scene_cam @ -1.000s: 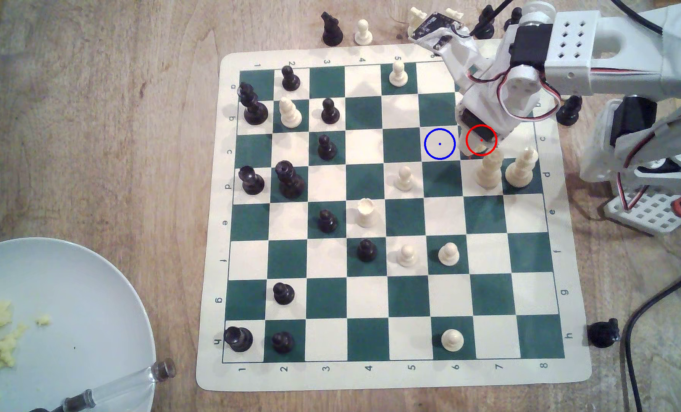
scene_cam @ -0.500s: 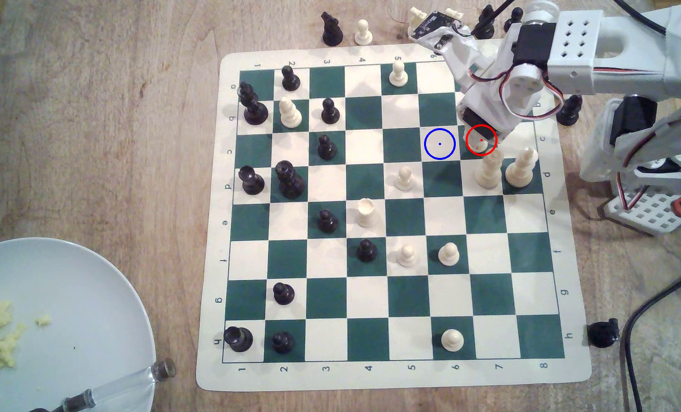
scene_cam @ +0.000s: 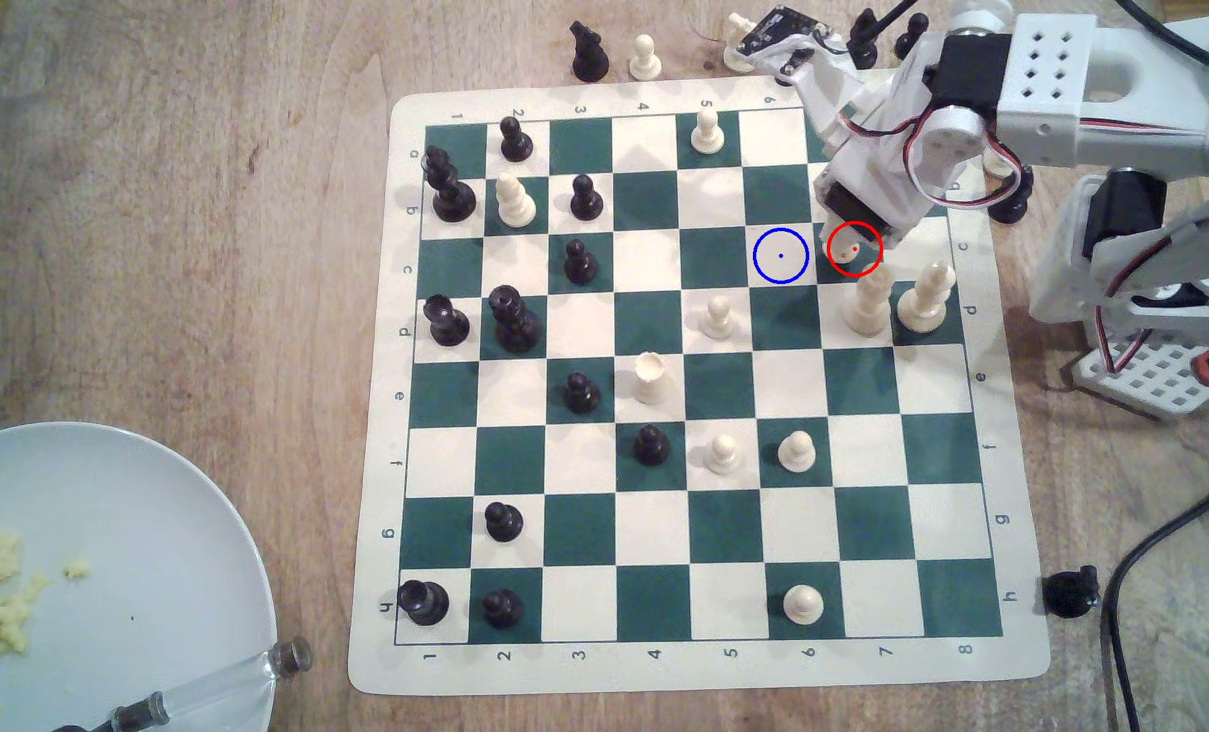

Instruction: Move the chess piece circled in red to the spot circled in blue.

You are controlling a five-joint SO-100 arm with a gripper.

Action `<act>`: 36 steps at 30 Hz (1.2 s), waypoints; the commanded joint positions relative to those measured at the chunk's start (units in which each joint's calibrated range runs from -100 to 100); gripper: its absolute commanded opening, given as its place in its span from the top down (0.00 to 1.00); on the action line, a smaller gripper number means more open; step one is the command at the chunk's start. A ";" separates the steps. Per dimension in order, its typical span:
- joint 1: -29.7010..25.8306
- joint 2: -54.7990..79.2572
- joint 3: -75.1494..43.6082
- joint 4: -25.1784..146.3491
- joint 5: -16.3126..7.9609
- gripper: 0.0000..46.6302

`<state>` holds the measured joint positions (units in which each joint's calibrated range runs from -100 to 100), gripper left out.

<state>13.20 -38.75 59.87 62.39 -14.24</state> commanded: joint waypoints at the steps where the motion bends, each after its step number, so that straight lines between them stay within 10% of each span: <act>1: 0.68 -3.27 -6.11 4.19 0.39 1.00; 36: -1.98 19.23 -18.26 -7.84 3.71 1.00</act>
<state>10.62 -19.06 46.77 55.22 -10.72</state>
